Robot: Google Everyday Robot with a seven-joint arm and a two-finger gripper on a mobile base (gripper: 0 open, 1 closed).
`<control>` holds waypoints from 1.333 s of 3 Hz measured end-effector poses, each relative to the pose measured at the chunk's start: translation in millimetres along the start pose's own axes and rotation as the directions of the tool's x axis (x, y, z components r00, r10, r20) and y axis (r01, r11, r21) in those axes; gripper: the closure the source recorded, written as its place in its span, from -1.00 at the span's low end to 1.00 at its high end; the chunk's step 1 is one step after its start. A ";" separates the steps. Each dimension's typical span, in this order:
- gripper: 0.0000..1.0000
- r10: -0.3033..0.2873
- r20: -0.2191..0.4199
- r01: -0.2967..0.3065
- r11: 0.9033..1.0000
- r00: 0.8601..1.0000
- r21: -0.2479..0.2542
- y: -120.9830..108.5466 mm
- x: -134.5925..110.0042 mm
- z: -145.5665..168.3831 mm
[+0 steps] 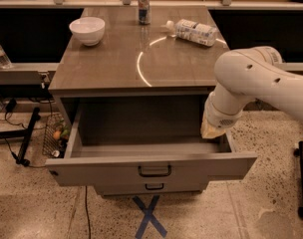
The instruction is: Open top drawer
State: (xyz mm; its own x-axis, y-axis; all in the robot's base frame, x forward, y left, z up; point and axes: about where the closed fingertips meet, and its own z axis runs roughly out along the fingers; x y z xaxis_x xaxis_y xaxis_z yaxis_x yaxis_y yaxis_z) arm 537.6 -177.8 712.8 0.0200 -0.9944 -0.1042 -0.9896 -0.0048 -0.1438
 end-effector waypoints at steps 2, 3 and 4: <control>1.00 0.076 0.031 -0.073 0.991 0.997 -0.109 49.2 9.3 26.0; 1.00 0.081 0.016 -0.077 0.983 0.997 -0.168 76.5 12.6 24.2; 1.00 0.063 -0.023 -0.066 0.972 0.998 -0.224 100.4 18.8 13.1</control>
Offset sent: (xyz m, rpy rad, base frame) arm -0.0515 -0.0084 -0.0425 0.0612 0.1358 -0.0780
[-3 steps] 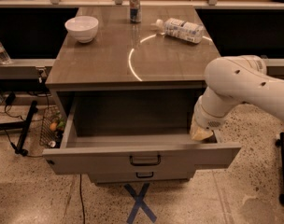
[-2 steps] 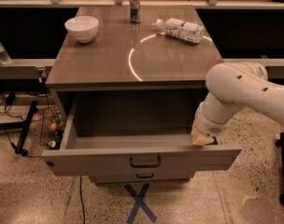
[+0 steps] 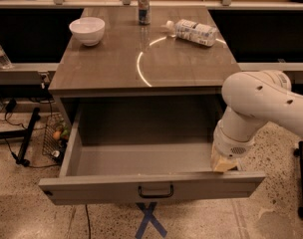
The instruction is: Open top drawer
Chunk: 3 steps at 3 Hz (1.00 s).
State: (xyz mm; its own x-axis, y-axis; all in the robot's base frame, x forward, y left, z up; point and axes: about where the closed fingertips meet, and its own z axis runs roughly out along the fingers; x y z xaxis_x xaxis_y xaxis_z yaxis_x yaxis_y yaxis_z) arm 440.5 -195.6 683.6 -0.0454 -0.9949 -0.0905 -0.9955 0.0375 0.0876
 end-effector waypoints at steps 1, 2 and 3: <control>1.00 -0.010 -0.024 0.010 0.999 1.000 -0.034 13.6 3.5 -3.5; 1.00 -0.018 -0.036 0.016 0.998 0.999 -0.064 23.6 5.0 -3.1; 1.00 -0.035 0.000 0.035 0.999 0.999 -0.011 11.0 -5.1 -10.6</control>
Offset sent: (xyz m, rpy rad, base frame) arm -0.0344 -0.0051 0.0040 -0.0416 0.1017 0.0390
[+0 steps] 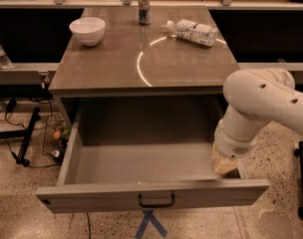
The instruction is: Open top drawer
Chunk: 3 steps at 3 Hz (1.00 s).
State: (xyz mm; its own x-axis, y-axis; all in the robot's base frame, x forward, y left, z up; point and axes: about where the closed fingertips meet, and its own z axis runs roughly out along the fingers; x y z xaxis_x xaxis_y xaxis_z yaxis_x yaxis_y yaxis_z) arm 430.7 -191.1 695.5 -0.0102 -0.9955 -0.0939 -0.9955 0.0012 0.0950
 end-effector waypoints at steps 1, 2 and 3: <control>1.00 -0.016 0.050 0.011 0.995 0.999 0.100 -29.9 -10.6 -14.5; 1.00 0.004 0.072 -0.027 0.946 0.997 0.322 -91.8 14.4 -75.0; 1.00 0.012 0.054 -0.037 0.870 0.998 0.491 -134.1 34.5 -144.7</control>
Offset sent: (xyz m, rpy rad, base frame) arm 0.1536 -0.0461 0.1033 0.0976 -0.4908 -0.1108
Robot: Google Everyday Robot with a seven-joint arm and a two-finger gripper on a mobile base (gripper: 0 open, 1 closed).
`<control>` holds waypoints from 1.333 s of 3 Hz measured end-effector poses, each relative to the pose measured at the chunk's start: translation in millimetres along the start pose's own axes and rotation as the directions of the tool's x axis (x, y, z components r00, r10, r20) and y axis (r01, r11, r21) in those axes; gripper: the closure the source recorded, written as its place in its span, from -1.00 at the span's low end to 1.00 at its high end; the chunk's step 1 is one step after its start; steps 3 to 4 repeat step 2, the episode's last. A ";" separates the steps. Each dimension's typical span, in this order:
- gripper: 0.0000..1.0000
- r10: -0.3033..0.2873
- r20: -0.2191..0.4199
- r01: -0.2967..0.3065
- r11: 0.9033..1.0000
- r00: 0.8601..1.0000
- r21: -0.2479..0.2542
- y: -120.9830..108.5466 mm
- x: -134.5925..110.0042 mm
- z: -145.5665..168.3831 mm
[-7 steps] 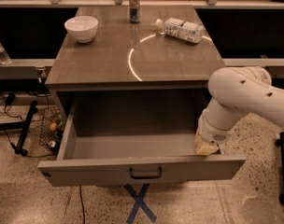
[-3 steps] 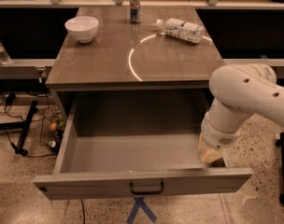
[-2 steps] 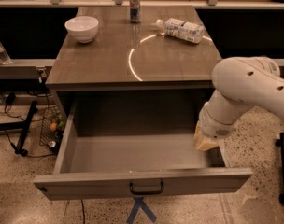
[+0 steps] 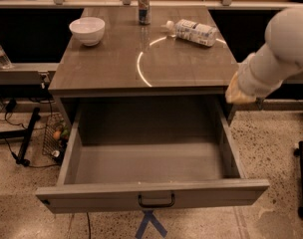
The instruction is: Open top drawer
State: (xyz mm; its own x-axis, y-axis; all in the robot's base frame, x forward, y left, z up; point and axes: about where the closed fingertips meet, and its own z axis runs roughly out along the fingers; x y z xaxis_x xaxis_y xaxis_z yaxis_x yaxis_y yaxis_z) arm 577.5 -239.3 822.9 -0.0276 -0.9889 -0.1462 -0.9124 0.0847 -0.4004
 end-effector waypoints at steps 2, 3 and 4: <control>1.00 -0.014 -0.030 0.017 0.992 0.999 0.122 -48.1 8.1 -41.3; 1.00 -0.014 -0.030 0.017 0.992 0.999 0.122 -48.1 8.1 -41.3; 1.00 -0.014 -0.030 0.017 0.992 0.999 0.122 -48.1 8.1 -41.3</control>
Offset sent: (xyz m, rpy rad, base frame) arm 0.0209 -0.0140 0.0418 -0.0321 -0.0928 -0.0113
